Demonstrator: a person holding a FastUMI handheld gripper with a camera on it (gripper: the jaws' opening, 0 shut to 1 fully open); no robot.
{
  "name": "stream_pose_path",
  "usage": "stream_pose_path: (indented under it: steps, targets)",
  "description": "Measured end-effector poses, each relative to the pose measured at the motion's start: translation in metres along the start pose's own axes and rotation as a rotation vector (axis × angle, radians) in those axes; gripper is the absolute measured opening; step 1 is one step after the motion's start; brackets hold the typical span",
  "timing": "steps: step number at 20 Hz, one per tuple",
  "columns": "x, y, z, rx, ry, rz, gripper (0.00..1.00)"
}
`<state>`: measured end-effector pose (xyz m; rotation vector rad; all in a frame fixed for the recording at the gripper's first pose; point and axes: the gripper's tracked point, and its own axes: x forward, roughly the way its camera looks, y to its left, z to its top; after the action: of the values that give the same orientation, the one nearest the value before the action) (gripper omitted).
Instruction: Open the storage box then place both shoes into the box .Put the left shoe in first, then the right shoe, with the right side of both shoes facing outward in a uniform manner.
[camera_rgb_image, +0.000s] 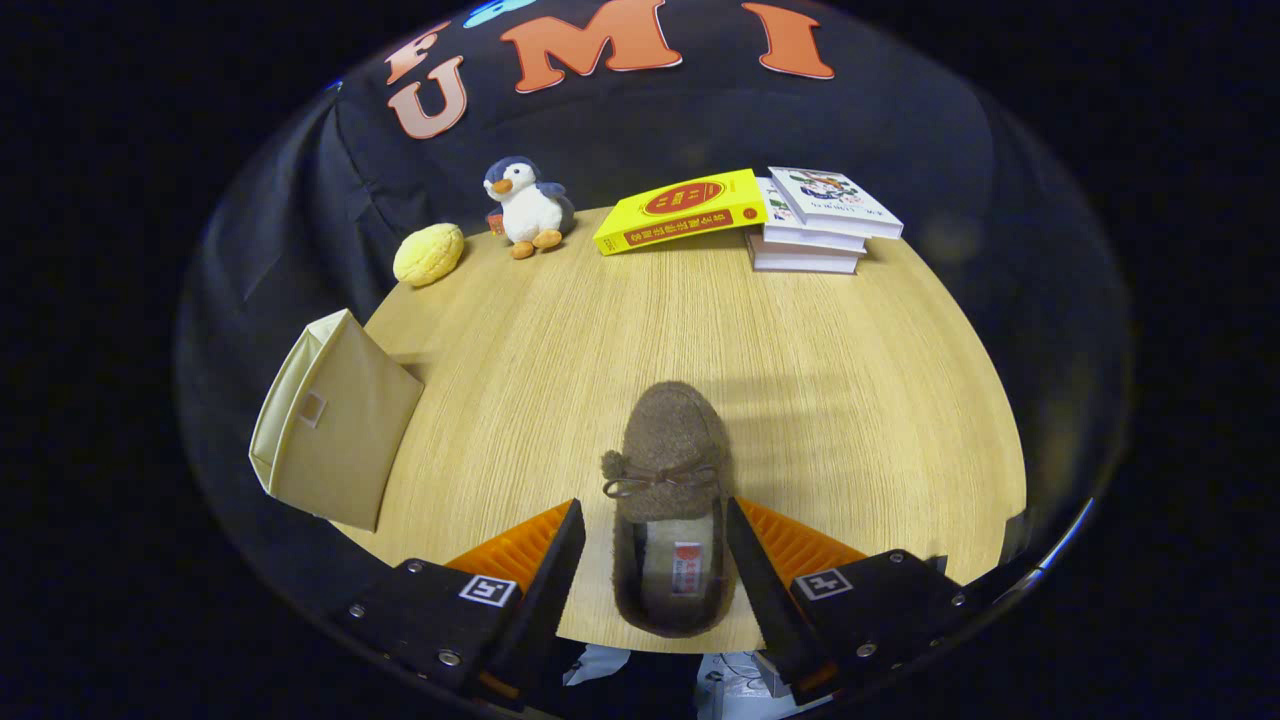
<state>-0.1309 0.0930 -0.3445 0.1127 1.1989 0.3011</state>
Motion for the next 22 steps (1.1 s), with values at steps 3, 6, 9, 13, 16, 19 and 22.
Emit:
stream_pose_path:
  steps: [3, 6, 9, 13, 16, 19, 22]
  targets:
    - [0.016, -0.016, -0.017, -0.030, 0.041, -0.001, 0.76]
    - [0.038, -0.036, -0.023, -0.075, 0.061, -0.042, 0.66]
    - [0.058, -0.049, -0.020, -0.081, 0.056, -0.080, 0.49]
    - [0.079, -0.042, -0.022, 0.025, 0.056, -0.058, 0.27]
    - [0.079, -0.042, -0.020, 0.084, 0.051, -0.069, 0.15]
    - [0.073, -0.043, -0.020, 0.151, 0.074, -0.103, 0.04]
    - [0.057, -0.023, -0.008, 0.211, 0.057, -0.094, 0.04]
